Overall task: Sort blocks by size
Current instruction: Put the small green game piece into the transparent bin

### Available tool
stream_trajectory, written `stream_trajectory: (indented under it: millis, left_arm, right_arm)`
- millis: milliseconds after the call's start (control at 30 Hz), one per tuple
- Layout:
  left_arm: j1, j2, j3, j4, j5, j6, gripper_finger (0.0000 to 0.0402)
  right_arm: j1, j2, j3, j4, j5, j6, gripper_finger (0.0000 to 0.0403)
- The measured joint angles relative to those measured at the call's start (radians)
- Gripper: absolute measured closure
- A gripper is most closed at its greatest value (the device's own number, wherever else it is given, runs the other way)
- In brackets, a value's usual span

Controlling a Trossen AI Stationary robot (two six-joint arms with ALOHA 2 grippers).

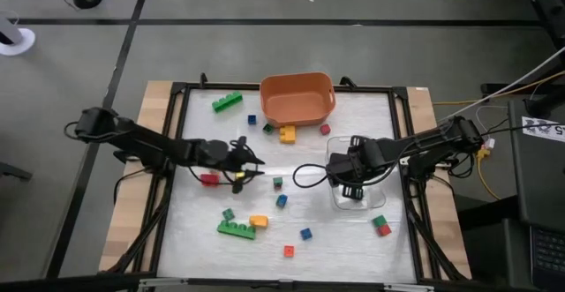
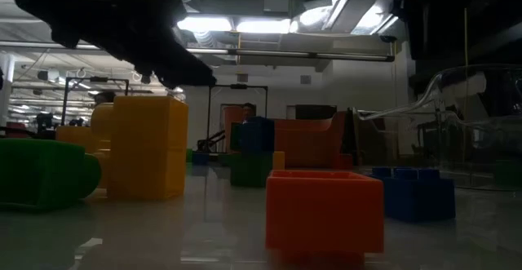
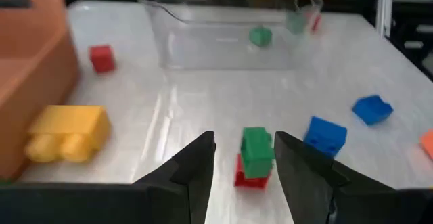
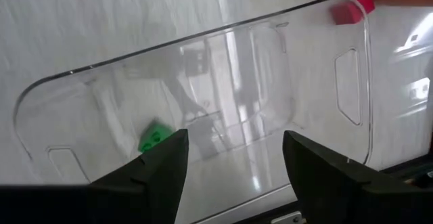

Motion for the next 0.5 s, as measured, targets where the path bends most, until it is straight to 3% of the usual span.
stream_trajectory:
  millis: [133,500]
  left_arm:
    - [-0.02,0.078,0.039,0.0,0.045,0.0,0.0258]
    - [-0.034,0.211,0.124,0.0,0.042,-0.014,0.0254]
  right_arm:
    - [0.0,0.001,-0.004,0.014,0.005,0.0,0.0164]
    - [0.0,0.001,-0.004,0.04,0.005,0.0,0.0164]
